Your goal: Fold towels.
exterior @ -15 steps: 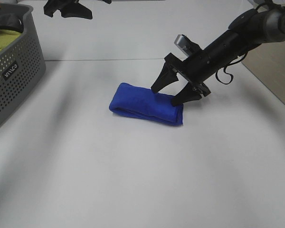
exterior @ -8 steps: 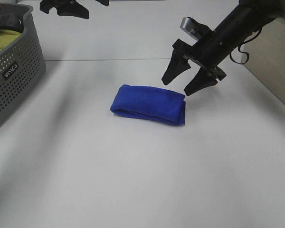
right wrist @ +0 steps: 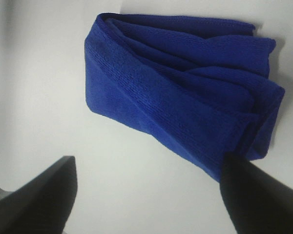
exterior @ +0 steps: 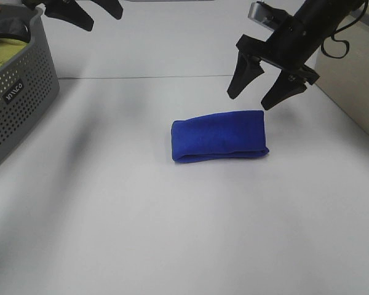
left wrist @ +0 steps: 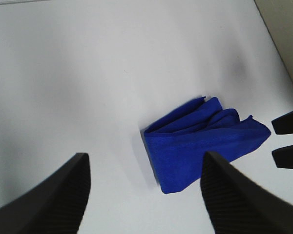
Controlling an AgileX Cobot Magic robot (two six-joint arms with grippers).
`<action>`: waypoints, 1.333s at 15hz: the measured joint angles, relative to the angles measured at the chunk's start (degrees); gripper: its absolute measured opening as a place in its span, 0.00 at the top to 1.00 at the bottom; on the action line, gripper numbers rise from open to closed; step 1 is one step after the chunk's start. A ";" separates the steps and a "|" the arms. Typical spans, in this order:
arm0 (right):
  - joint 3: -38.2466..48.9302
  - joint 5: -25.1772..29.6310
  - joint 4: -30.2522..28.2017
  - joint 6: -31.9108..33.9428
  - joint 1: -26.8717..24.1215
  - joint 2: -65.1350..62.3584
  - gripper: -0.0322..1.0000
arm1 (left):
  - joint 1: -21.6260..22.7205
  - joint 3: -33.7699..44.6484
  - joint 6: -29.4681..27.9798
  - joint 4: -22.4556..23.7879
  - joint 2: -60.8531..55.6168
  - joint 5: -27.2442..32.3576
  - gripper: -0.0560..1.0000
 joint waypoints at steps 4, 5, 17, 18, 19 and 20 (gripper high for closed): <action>1.32 -7.68 -1.55 -0.17 1.03 4.24 0.23 | 0.00 0.00 -0.17 0.00 -0.57 2.86 0.36; 1.72 -10.43 -1.49 -0.17 1.20 4.30 0.23 | 0.00 0.00 -0.29 0.00 -0.57 3.32 0.36; 2.23 -3.67 -5.96 4.30 1.20 -6.53 0.23 | -0.11 0.00 -0.17 4.53 -3.72 3.90 0.36; 2.23 -3.15 -6.13 4.41 1.20 -7.39 0.23 | -0.11 0.00 -0.17 6.42 -5.33 4.01 0.36; 2.23 -2.92 -6.25 4.70 1.20 -8.54 0.23 | -0.11 0.00 -0.34 8.08 -7.10 4.01 0.36; 2.23 -3.61 -6.13 5.04 1.20 -9.11 0.23 | -0.11 0.06 -0.86 9.28 -8.77 4.07 0.36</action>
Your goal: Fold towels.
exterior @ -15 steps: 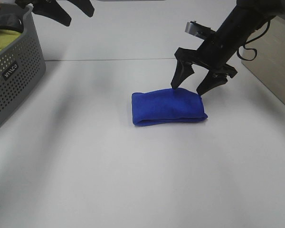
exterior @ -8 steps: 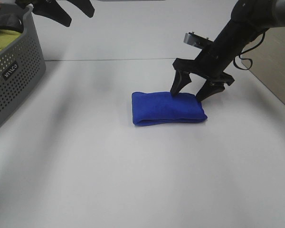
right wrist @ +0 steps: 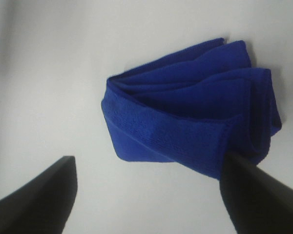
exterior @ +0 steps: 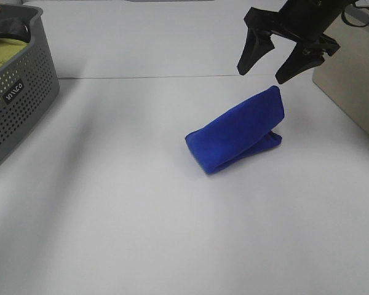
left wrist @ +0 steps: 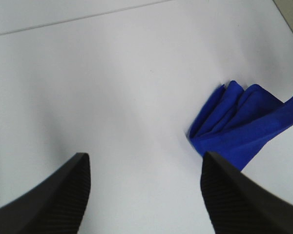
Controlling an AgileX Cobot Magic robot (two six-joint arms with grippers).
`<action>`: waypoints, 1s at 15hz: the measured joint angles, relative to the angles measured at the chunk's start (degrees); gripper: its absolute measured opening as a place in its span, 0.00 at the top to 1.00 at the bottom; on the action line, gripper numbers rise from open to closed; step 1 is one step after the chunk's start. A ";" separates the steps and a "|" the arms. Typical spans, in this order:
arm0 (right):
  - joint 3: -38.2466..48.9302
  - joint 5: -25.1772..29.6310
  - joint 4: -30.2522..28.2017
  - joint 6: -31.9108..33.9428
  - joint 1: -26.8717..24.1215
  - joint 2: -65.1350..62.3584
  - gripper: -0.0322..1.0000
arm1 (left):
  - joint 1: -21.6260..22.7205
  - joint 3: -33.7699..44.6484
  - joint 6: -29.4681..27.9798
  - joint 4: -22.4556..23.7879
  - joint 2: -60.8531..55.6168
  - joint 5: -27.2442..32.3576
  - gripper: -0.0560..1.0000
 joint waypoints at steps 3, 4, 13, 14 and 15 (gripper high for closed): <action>0.80 -4.58 1.83 0.29 0.00 4.53 0.23 | 0.00 1.38 -0.69 0.57 -3.50 0.11 0.36; 1.49 -6.53 1.95 0.06 0.00 7.68 0.23 | 0.00 2.06 -0.86 0.57 -3.55 0.23 0.36; 2.18 -1.72 -0.57 -0.74 0.00 2.01 0.23 | -0.06 9.45 -0.40 4.93 -9.74 0.23 0.36; 2.18 1.03 -0.57 -0.74 0.00 -1.20 0.23 | -0.06 12.89 -0.40 6.19 -13.01 0.23 0.36; 2.52 2.75 -0.57 -0.63 0.00 -4.35 0.23 | -0.06 17.19 -0.40 6.93 -17.13 0.17 0.36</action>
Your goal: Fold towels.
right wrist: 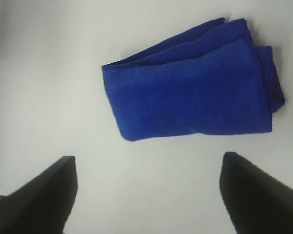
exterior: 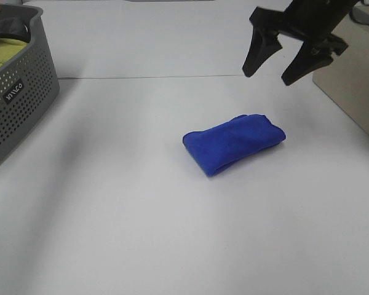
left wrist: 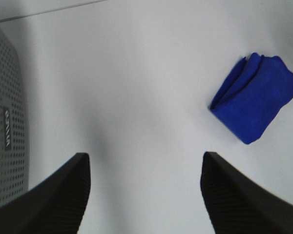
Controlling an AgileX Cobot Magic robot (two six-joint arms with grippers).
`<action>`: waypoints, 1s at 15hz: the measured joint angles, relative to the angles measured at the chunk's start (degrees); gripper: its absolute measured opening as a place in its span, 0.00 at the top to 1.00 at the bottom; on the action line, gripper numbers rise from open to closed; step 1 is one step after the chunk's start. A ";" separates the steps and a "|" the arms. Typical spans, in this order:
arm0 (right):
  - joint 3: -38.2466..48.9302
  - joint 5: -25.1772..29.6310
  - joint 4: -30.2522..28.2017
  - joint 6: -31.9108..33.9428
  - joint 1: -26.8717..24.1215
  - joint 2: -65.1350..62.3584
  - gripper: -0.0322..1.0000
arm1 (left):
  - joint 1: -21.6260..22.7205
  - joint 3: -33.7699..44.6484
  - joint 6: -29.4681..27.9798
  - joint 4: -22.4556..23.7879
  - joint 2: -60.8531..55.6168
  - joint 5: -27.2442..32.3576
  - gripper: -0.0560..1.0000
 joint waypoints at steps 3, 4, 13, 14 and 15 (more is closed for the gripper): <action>7.85 0.74 -1.20 0.57 0.00 -13.41 0.23 | 0.00 18.11 -0.29 0.34 -14.55 -0.46 0.36; 9.63 0.80 -1.43 0.69 0.00 -15.53 0.23 | 0.00 24.12 -0.29 0.46 -20.00 -1.26 0.36; 53.51 -2.01 -9.17 0.86 0.00 -70.99 0.23 | 0.00 64.23 2.86 0.69 -69.10 -3.44 0.36; 56.44 -1.95 -10.31 0.97 0.00 -76.60 0.23 | 0.00 66.52 3.38 0.69 -73.74 -3.44 0.36; 59.36 -1.95 -11.46 1.15 0.00 -82.68 0.23 | 0.00 68.64 4.35 0.74 -77.46 -3.44 0.36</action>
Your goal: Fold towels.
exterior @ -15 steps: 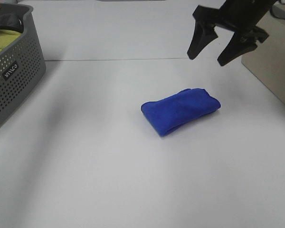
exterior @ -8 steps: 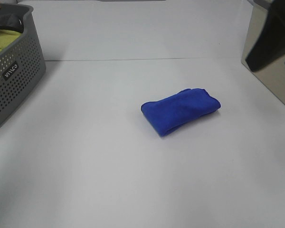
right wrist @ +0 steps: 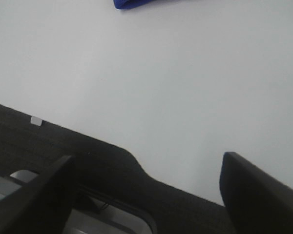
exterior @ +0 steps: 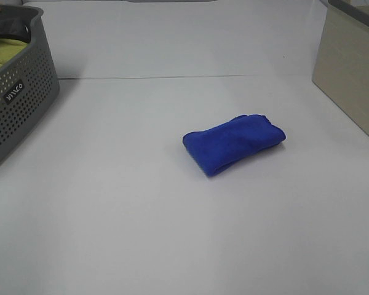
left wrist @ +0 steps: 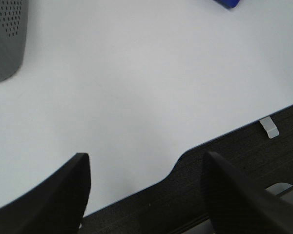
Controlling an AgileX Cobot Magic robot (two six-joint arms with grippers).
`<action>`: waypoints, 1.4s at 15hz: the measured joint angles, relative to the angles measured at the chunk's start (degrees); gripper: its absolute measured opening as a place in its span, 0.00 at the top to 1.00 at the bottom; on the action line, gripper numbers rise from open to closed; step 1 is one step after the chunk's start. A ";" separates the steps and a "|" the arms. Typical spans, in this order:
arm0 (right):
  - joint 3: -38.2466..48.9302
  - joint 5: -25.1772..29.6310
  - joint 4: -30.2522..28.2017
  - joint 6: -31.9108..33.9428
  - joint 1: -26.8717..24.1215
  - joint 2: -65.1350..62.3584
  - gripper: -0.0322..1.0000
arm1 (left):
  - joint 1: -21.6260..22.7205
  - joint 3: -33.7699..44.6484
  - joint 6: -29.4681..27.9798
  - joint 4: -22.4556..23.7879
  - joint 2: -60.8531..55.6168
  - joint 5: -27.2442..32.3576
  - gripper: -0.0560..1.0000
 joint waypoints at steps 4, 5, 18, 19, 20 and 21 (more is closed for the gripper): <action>6.70 -0.17 -4.53 2.92 0.00 -20.40 0.23 | 0.00 4.07 2.86 -0.06 -8.31 -2.23 0.36; 6.70 -0.17 -4.58 2.98 0.00 -22.35 0.23 | 0.00 5.10 3.44 -0.06 -8.31 -3.72 0.36; 9.00 -4.70 -4.98 3.27 0.00 -23.95 0.23 | 0.00 5.39 10.08 -3.67 -8.31 -4.47 0.36; 9.00 -4.70 -4.98 3.27 0.00 -23.95 0.23 | 0.00 5.39 10.08 -3.67 -8.31 -4.47 0.36; 9.00 -4.70 -4.98 3.27 0.00 -23.95 0.23 | 0.00 5.39 10.08 -3.67 -8.31 -4.47 0.36; 9.00 -4.70 -4.98 3.27 0.00 -23.95 0.23 | 0.00 5.39 10.08 -3.67 -8.31 -4.47 0.36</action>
